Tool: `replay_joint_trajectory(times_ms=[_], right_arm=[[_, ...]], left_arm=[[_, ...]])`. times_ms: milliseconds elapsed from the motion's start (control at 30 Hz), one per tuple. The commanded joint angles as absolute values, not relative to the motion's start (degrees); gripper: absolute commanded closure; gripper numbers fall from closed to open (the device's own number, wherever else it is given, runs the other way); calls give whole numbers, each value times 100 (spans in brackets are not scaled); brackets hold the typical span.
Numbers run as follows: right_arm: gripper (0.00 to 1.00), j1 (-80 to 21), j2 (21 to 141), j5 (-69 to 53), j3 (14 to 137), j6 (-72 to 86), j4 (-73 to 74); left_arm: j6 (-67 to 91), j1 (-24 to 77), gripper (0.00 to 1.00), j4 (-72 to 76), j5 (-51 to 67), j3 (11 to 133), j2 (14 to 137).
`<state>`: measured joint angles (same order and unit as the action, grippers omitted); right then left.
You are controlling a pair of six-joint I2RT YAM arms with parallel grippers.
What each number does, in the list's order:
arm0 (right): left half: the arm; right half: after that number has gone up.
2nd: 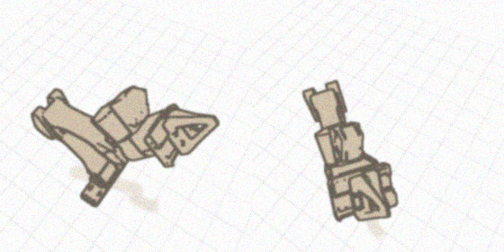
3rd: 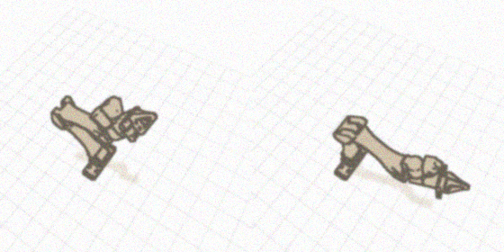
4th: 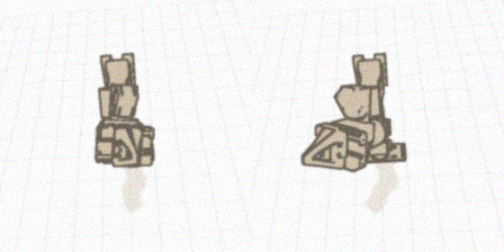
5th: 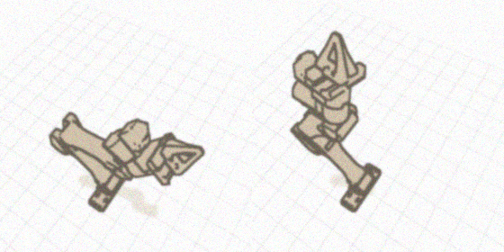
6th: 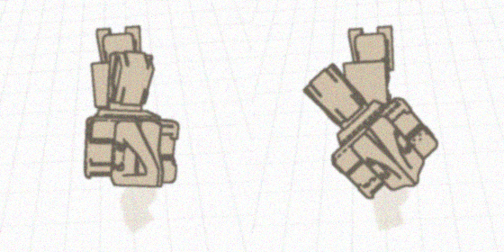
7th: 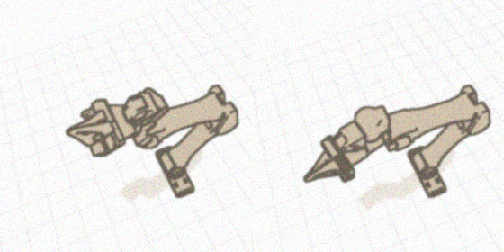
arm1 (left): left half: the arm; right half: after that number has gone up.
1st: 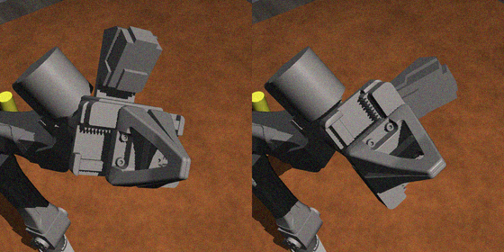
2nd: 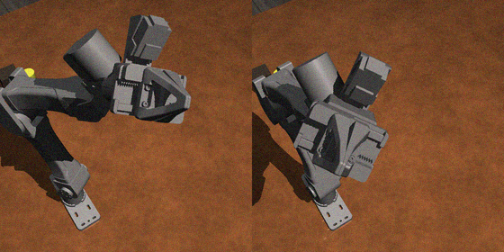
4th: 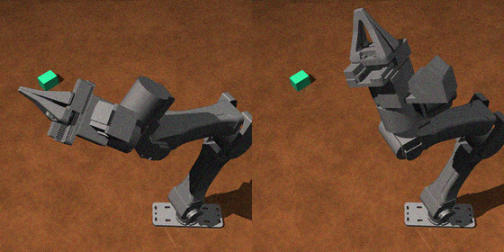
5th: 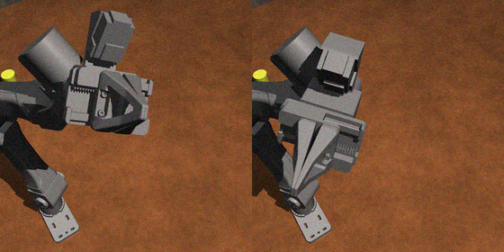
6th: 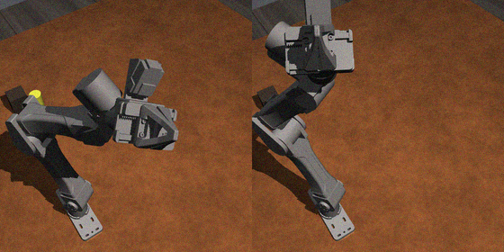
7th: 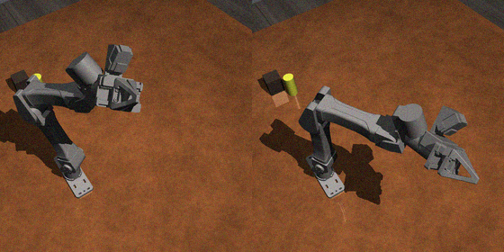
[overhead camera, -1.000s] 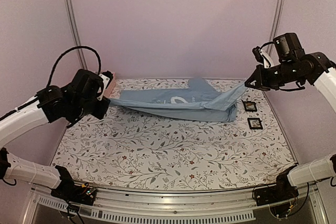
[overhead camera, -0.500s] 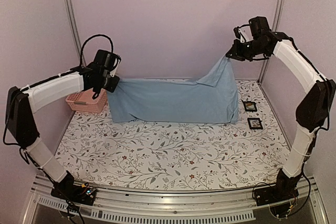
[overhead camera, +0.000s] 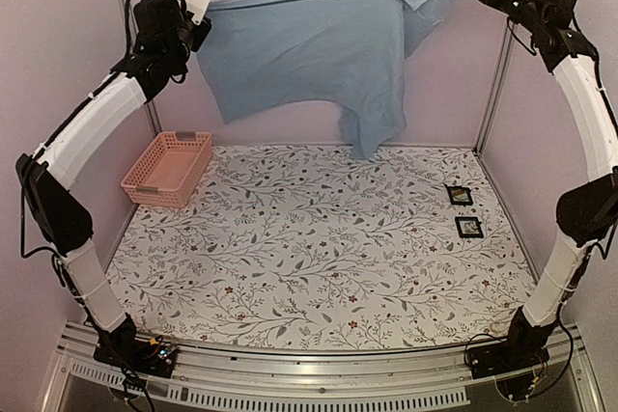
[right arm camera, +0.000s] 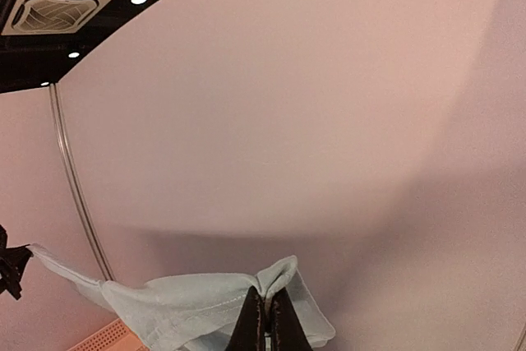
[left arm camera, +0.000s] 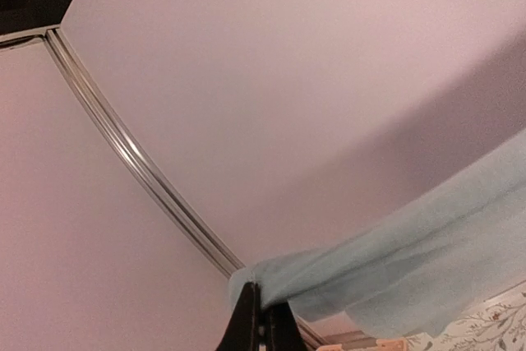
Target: Pin the brooch onto the clothing
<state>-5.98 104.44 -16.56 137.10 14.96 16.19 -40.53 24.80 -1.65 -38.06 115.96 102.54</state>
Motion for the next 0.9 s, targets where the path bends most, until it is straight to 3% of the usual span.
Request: replay_joint_trajectory(times_ms=[0, 233, 367, 533, 633, 867], right_arm=[[100, -622, 9710, -2091, 12503, 1269, 1825], [100, -1063, 7596, -2000, 8748, 1182, 2459], [100, -1392, 6730, -1963, 7393, 1367, 3667], [100, -1916, 6260, -2342, 5650, 2108, 4588], [100, -2138, 6255, -2604, 5025, 2483, 5045], [100, -2136, 6387, -2731, 4926, 2391, 6061]], left_arm=[[-4226, 2599, 100, -586, -4222, 10743, 9903], [-3197, 3338, 100, -1793, -4883, 8147, 8809], [-1349, 3646, 100, -3746, -4240, 7427, 8666], [-309, 4019, 100, -4803, -3649, 6279, 9010], [247, 4060, 100, -5241, -3244, 6098, 9406], [-56, 4117, 100, -5281, -3142, 5928, 9359]])
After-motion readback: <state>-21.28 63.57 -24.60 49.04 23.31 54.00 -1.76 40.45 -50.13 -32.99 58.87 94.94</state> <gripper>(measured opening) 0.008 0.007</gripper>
